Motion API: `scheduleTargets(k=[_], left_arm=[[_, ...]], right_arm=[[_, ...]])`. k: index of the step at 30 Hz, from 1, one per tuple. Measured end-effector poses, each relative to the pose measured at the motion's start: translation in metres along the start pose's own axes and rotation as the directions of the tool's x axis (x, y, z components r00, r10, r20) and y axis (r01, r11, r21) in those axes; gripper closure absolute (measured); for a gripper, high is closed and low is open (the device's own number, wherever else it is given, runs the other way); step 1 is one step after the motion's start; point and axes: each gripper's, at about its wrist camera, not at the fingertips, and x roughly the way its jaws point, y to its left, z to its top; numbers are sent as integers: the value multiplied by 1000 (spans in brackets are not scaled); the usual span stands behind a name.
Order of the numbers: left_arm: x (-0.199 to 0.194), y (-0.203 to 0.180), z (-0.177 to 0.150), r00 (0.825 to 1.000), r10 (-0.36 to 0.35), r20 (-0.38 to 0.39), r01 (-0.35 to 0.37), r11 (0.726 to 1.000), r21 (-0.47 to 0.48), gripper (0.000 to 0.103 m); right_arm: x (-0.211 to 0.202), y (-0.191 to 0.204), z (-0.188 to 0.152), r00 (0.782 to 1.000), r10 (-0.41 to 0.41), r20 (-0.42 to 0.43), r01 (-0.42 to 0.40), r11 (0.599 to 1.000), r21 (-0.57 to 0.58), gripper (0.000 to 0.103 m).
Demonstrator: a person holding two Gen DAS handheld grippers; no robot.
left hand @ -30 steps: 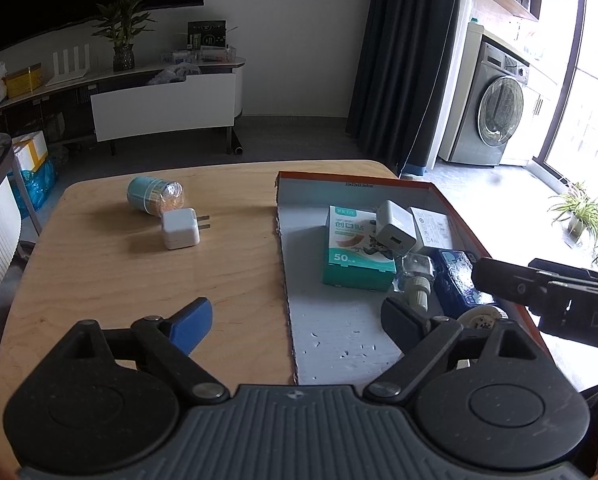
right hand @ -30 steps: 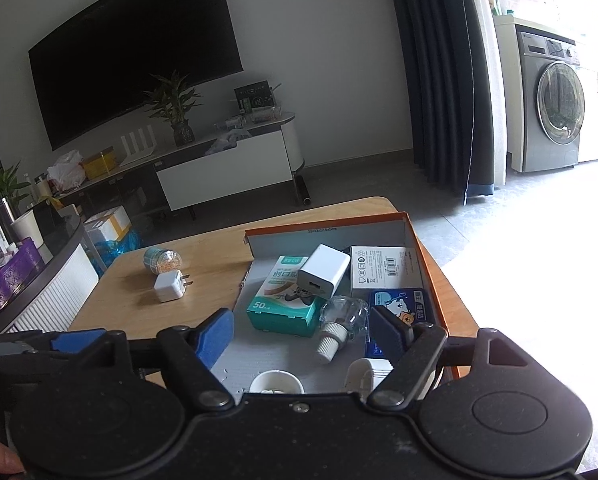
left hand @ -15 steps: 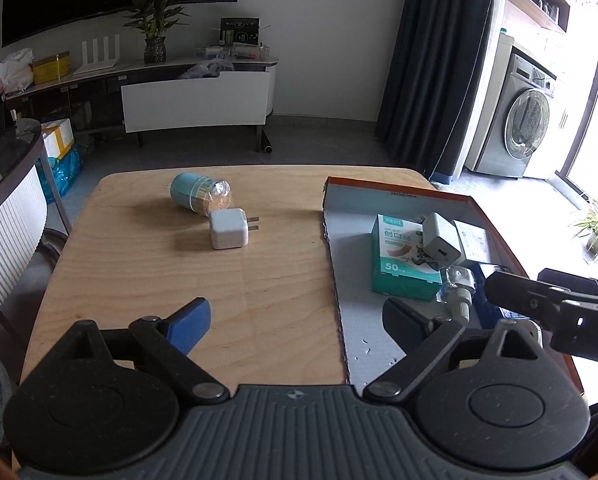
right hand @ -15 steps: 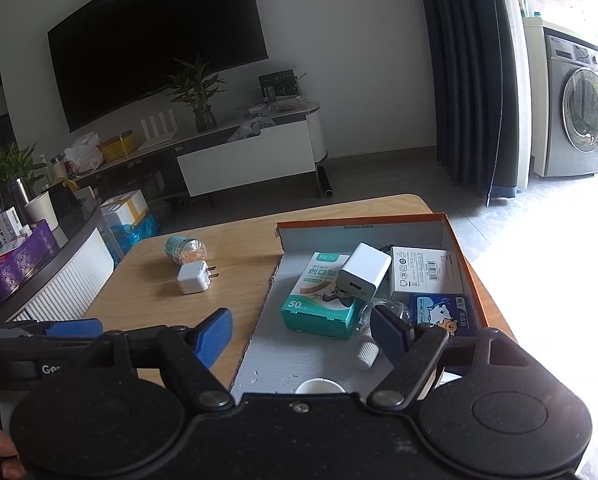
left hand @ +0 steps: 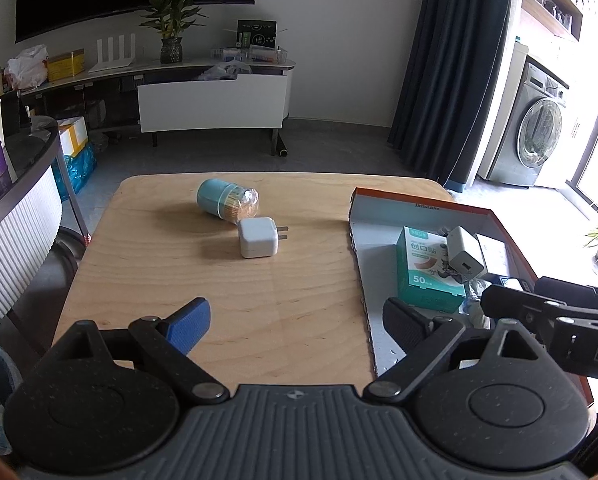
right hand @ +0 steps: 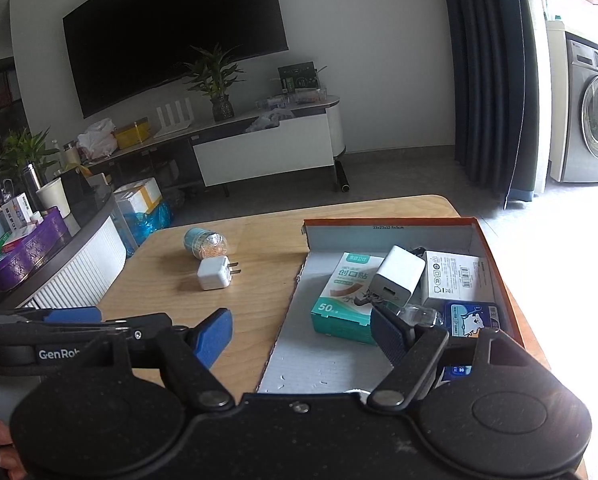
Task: Organize rigid objects
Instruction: 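Withdraw both open grippers from the box toward the toothpick jar and charger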
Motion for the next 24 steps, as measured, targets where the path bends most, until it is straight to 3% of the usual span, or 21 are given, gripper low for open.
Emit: scheduleTargets(k=[24], left_arm=[[5, 37, 6, 999, 34, -13, -35, 998, -53, 6]], right_arm=[[34, 29, 3, 997, 41, -67, -44, 998, -45, 13]])
